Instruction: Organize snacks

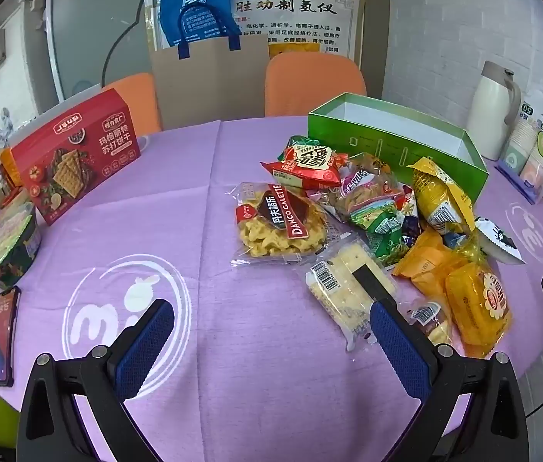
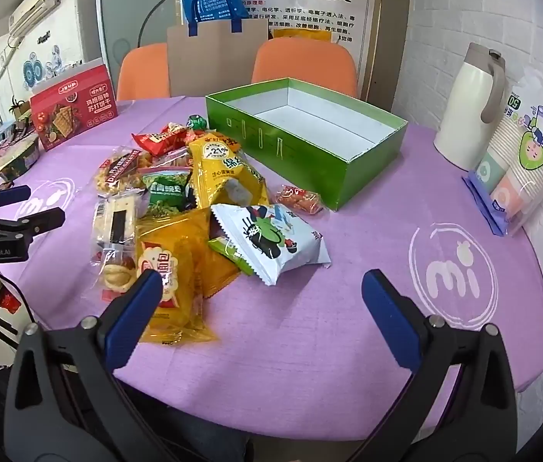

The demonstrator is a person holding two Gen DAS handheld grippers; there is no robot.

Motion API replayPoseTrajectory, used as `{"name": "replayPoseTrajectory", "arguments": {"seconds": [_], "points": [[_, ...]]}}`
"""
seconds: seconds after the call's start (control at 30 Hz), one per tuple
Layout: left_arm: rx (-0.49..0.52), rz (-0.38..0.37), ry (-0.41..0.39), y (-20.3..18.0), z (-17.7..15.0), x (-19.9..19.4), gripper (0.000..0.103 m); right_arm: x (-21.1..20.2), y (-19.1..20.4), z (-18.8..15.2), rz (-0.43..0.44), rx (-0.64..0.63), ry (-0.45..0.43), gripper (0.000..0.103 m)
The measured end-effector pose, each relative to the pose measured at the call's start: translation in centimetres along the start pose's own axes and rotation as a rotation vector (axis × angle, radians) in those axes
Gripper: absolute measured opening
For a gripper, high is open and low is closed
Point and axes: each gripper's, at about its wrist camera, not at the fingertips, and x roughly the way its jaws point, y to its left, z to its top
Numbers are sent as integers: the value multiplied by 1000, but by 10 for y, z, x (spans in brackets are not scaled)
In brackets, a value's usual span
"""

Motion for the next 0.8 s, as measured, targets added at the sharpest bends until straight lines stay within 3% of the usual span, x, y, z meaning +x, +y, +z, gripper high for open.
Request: {"name": "replayPoseTrajectory", "arguments": {"seconds": [0.8], "points": [[0, -35, 45, -8, -5, 11, 103, 12, 3, 2, 3, -2, 36, 103]]}}
